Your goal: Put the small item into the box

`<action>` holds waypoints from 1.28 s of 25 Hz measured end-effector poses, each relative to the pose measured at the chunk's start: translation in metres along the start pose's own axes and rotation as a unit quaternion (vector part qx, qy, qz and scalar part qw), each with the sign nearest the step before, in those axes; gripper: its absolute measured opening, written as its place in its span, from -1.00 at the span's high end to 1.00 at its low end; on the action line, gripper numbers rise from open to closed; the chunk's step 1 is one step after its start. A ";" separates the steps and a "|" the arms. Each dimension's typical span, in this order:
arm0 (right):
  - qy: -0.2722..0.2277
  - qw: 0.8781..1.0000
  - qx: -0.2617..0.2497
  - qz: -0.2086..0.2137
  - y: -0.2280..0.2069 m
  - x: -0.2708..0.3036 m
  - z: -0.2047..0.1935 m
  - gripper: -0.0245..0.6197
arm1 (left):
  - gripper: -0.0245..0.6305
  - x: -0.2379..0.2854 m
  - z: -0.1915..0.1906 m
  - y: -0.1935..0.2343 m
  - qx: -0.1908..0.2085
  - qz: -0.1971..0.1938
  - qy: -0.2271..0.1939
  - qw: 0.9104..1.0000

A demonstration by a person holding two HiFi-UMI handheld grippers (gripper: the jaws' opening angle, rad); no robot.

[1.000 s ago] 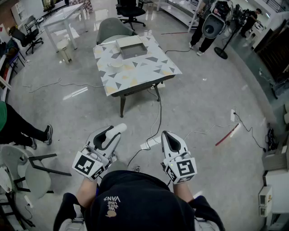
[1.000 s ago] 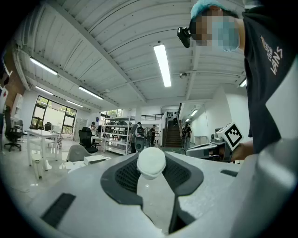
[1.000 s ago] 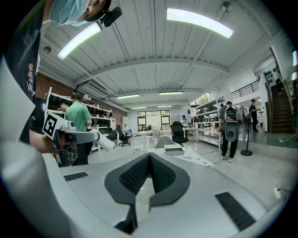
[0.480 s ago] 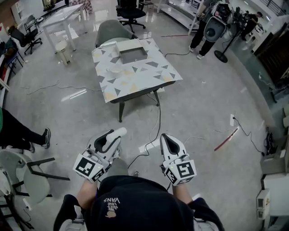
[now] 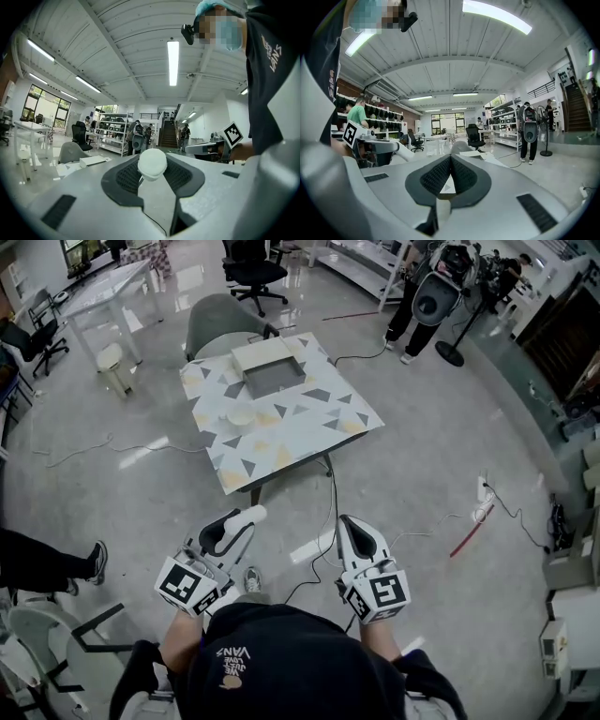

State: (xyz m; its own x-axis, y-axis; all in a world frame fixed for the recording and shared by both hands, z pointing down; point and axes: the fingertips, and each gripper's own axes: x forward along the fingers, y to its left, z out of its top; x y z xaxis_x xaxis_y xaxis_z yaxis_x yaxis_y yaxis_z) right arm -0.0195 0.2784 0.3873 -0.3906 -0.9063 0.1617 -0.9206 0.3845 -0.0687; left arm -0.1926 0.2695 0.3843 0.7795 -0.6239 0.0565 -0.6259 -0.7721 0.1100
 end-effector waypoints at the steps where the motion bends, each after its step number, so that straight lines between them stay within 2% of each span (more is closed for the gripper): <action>1: -0.001 1.000 0.001 -0.006 0.001 0.012 0.002 0.92 | 0.50 0.003 0.002 0.013 0.002 -0.005 0.002 1.000; 9: -0.001 0.998 0.017 -0.055 0.000 0.085 0.008 0.92 | 0.50 0.028 0.007 0.099 0.007 -0.045 0.012 0.999; 16: 0.018 0.997 0.022 -0.066 -0.023 0.126 0.000 0.92 | 0.50 0.067 -0.005 0.134 -0.015 -0.053 0.020 0.998; 23: 0.016 0.999 0.021 -0.041 -0.085 0.175 0.008 0.92 | 0.50 0.128 -0.005 0.163 -0.015 -0.018 0.026 0.999; 32: 0.023 0.999 0.002 0.024 -0.175 0.228 0.019 0.92 | 0.50 0.237 0.001 0.186 -0.004 0.036 0.021 0.999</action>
State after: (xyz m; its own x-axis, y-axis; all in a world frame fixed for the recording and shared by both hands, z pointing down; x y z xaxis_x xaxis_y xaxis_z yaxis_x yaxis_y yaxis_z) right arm 0.0529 0.0011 0.4178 -0.4334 -0.8780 0.2029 -0.9011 0.4261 -0.0811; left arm -0.1238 -0.0219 0.4167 0.7336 -0.6714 0.1053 -0.6796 -0.7249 0.1125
